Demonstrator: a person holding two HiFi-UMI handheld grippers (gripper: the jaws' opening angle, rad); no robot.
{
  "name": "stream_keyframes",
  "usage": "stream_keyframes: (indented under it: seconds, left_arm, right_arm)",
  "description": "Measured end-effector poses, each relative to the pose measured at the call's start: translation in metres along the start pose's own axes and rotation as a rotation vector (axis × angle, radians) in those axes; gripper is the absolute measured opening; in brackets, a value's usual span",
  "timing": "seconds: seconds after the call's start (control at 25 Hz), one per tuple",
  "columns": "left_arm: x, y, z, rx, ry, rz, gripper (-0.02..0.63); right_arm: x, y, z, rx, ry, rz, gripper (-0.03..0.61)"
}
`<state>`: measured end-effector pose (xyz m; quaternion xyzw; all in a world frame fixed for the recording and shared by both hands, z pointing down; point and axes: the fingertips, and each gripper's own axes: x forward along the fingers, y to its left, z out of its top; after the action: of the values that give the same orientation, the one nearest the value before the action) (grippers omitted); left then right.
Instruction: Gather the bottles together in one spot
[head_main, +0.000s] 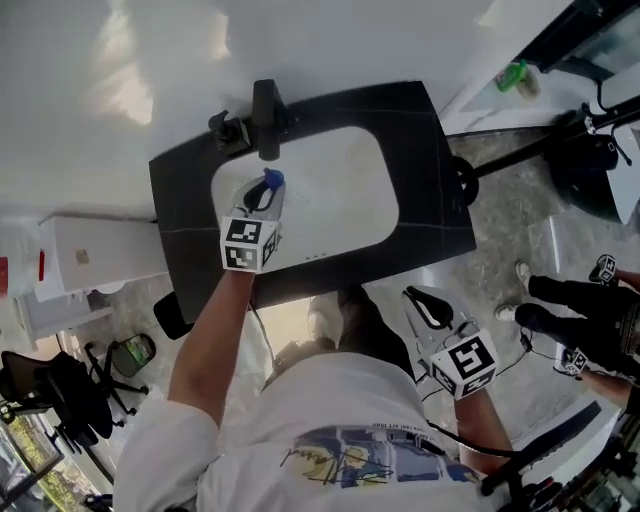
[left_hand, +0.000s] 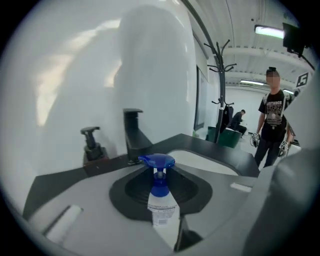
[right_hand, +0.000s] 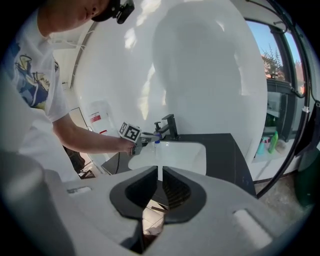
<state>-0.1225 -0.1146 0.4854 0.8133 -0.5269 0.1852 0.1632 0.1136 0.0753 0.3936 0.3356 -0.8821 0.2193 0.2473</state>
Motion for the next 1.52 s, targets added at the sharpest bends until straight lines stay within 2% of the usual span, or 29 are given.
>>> stream_keyframes:
  seconds: [0.32, 0.6, 1.04, 1.28, 1.52]
  left_arm:
    - [-0.058, 0.115, 0.034, -0.072, -0.11, 0.265, 0.074]
    - [-0.068, 0.188, 0.059, -0.141, -0.185, 0.417, 0.072]
    - [-0.037, 0.253, 0.067, -0.171, -0.234, 0.558, 0.072]
    - [-0.038, 0.26, 0.063, -0.21, -0.298, 0.581, 0.074]
    - [-0.043, 0.252, 0.056, -0.183, -0.302, 0.584, 0.08]
  right_arm:
    - [0.019, 0.017, 0.016, -0.068, 0.012, 0.068, 0.031]
    - [0.032, 0.015, 0.025, -0.105, 0.035, 0.097, 0.031]
    - [0.037, -0.011, 0.025, -0.11, 0.079, 0.08, 0.031]
    - [0.04, -0.019, 0.029, -0.109, 0.084, 0.077, 0.031]
    - [0.043, -0.012, 0.028, -0.114, 0.077, 0.093, 0.031]
